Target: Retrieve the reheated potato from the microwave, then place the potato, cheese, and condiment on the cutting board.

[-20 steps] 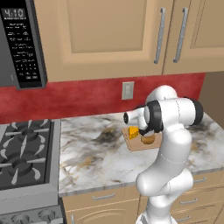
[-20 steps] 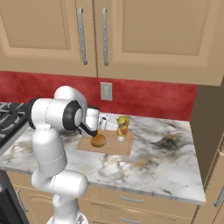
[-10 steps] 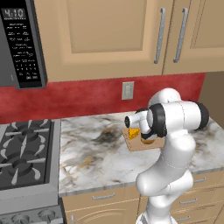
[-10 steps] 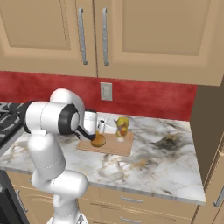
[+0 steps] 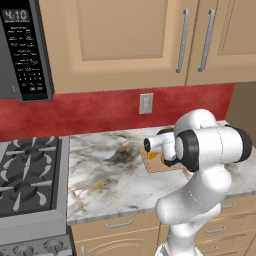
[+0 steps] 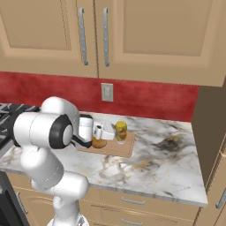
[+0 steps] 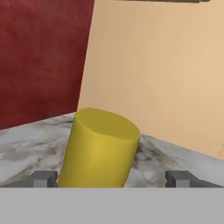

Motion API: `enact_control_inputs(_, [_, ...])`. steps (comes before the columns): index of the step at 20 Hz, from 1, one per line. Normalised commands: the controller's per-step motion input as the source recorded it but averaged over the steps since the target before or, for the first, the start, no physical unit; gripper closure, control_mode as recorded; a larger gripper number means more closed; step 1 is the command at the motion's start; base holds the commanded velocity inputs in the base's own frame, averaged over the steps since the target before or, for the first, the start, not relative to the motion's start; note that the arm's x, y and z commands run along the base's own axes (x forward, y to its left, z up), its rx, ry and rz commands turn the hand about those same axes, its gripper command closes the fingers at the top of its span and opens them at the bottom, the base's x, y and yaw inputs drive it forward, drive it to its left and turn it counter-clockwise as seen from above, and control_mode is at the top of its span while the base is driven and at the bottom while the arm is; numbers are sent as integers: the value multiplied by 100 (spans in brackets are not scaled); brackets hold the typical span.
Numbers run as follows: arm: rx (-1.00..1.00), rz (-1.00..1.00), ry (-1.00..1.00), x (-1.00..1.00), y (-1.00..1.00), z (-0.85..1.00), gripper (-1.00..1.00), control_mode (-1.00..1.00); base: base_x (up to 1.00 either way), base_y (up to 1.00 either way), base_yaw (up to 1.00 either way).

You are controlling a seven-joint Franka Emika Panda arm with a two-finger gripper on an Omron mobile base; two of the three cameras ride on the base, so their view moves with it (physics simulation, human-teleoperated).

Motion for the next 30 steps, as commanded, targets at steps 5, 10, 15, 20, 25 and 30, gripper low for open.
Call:
enact_control_inputs(5, [0, 2, -8, -9, 23, 3, -100, -100, 0, 0, 0])
enact_control_inputs(10, [0, 4, -6, -22, 41, 17, -100, -100, 0, 0, 0])
enact_control_inputs(15, [0, 4, -3, -40, 45, 27, -100, -100, 0, 0, 0])
enact_control_inputs(20, [3, 2, -3, -50, 35, 82, -100, -100, 0, 0, 0])
enact_control_inputs(25, [9, 1, 1, -26, 30, 100, -100, -100, 0, 0, 0])
enact_control_inputs(30, [8, 3, 14, -47, 34, 68, -100, -100, 0, 0, 0])
